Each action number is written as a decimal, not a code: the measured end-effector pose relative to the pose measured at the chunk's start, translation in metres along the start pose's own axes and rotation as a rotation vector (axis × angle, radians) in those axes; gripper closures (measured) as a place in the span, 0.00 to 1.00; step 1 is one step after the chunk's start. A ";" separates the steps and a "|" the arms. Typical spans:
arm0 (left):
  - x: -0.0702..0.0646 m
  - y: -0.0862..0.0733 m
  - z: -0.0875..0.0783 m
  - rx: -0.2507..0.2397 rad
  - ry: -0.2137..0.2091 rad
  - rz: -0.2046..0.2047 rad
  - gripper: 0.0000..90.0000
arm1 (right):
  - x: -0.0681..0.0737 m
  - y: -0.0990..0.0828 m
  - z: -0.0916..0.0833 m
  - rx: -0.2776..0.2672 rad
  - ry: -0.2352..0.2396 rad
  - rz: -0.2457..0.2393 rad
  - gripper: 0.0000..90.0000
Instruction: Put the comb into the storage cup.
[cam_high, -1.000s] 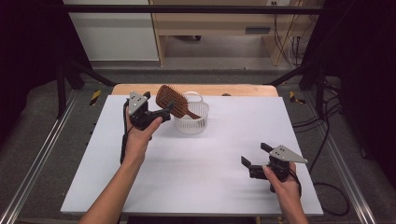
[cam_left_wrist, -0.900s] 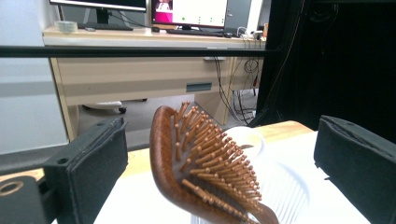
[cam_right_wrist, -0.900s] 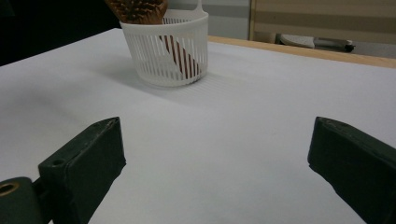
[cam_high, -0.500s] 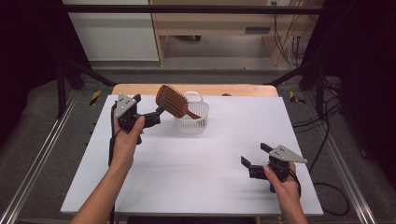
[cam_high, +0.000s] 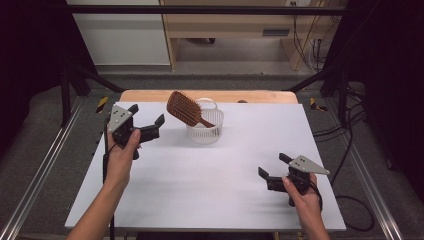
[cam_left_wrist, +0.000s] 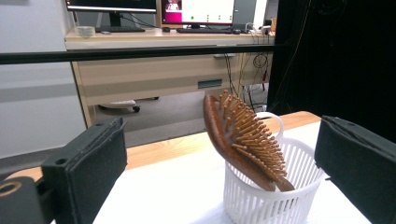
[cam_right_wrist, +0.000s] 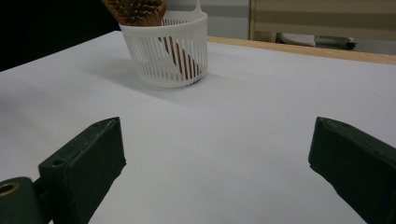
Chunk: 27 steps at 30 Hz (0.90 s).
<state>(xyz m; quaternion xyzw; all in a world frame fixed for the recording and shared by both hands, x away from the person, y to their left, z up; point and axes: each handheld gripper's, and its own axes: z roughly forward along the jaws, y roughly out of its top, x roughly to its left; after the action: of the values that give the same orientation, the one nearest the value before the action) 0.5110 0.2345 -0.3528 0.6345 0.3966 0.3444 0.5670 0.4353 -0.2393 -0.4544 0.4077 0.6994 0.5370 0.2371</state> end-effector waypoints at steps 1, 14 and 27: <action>0.002 0.000 -0.002 -0.001 0.001 0.001 0.03 | 0.000 0.000 0.000 -0.001 -0.001 0.002 0.04; 0.024 -0.001 -0.037 -0.025 0.041 0.016 0.02 | 0.000 0.000 0.000 0.001 -0.005 0.004 0.04; 0.045 -0.002 -0.065 -0.046 0.080 0.014 0.02 | -0.001 0.000 -0.001 -0.005 -0.015 0.000 0.04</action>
<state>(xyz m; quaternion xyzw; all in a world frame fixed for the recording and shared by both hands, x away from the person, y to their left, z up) 0.4730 0.3037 -0.3472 0.6098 0.4065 0.3823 0.5628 0.4354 -0.2405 -0.4540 0.4114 0.6963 0.5355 0.2434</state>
